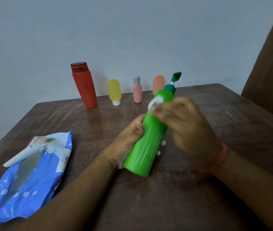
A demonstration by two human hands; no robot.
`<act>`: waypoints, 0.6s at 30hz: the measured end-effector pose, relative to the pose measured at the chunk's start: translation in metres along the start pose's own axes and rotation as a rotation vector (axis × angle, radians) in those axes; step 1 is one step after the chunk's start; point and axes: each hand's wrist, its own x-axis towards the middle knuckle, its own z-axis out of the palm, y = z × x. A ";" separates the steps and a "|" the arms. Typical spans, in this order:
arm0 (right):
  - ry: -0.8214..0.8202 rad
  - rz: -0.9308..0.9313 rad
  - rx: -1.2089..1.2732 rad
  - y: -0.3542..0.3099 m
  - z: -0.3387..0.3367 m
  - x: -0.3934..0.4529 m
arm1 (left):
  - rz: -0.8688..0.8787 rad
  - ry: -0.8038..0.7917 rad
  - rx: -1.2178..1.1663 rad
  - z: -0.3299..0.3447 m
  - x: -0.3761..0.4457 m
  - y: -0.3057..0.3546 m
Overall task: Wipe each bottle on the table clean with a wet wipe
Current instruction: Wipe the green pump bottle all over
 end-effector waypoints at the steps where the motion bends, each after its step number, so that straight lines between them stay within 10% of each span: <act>1: -0.025 -0.069 0.015 -0.006 0.000 -0.002 | 0.005 -0.004 -0.002 0.000 0.000 0.000; 18: 0.010 0.037 0.122 -0.004 0.000 -0.006 | 0.013 0.004 0.011 -0.001 -0.001 0.001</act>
